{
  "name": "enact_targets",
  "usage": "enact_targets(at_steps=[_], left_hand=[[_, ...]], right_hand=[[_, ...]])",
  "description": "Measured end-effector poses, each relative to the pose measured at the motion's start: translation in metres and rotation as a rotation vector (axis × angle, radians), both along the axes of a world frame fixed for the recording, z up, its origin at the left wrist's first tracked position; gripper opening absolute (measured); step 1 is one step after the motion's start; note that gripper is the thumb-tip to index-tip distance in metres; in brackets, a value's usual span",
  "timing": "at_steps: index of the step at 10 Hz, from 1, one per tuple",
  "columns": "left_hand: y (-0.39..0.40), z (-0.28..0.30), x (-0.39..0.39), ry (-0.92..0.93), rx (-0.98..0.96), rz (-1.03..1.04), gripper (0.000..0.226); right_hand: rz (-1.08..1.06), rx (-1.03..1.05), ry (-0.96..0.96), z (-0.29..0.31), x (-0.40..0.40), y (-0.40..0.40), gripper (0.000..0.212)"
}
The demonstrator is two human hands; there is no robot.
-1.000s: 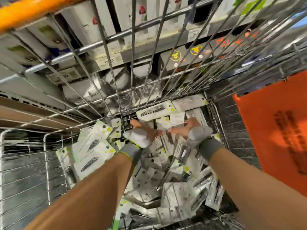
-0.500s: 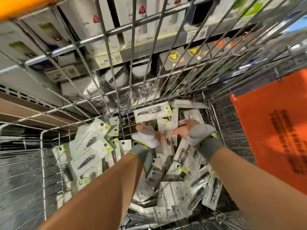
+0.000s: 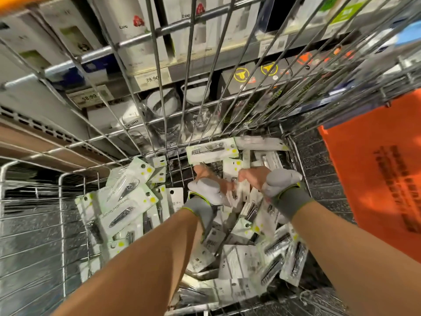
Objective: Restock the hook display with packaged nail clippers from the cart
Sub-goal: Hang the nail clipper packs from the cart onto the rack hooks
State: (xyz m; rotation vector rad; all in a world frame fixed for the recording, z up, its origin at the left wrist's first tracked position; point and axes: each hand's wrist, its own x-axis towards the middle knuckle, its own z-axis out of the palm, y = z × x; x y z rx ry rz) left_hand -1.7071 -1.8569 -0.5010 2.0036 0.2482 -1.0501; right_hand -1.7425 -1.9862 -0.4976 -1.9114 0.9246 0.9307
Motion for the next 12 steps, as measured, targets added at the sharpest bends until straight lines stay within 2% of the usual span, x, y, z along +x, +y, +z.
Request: enact_targets(at_steps=[1, 2, 3, 4, 5, 6, 7, 8, 9, 11, 12], left_hand=[[0.002, 0.001, -0.005, -0.001, 0.09, -0.111, 0.084], [0.006, 0.01, -0.004, -0.034, 0.041, -0.117, 0.078], [0.008, 0.017, 0.001, 0.009, -0.1, -0.062, 0.067], [0.006, 0.029, 0.009, 0.038, -0.228, 0.036, 0.05], [0.002, 0.038, 0.019, 0.108, -0.359, 0.182, 0.024], [-0.004, 0.037, 0.029, 0.084, -0.357, 0.246, 0.017], [-0.013, 0.035, 0.025, 0.027, -0.314, 0.153, 0.021], [-0.019, 0.029, 0.017, -0.165, -0.237, 0.143, 0.023], [-0.02, 0.028, 0.016, -0.195, -0.194, 0.094, 0.024], [-0.027, 0.024, 0.028, -0.137, -0.182, -0.07, 0.023], [-0.025, 0.023, 0.034, -0.214, -0.131, -0.14, 0.026]], right_hand=[[-0.033, 0.029, -0.017, 0.013, 0.002, 0.006, 0.043], [-0.01, 0.105, -0.037, 0.027, 0.003, 0.012, 0.034], [-0.102, 0.103, -0.133, 0.029, 0.001, 0.014, 0.059], [-0.325, 0.116, -0.176, 0.026, 0.002, 0.01, 0.065], [-0.717, 0.222, -0.258, 0.023, 0.003, 0.005, 0.058], [-0.986, 0.465, -0.275, 0.026, 0.004, 0.003, 0.044], [-1.013, 0.672, -0.299, 0.031, 0.005, 0.005, 0.024], [-1.013, 0.744, -0.331, 0.032, 0.004, 0.006, 0.026], [-1.011, 0.676, -0.284, 0.033, 0.002, 0.001, 0.018], [-0.948, 0.679, -0.256, 0.025, -0.003, -0.008, 0.01], [-0.969, 0.698, -0.247, 0.023, -0.004, -0.012, 0.008]])
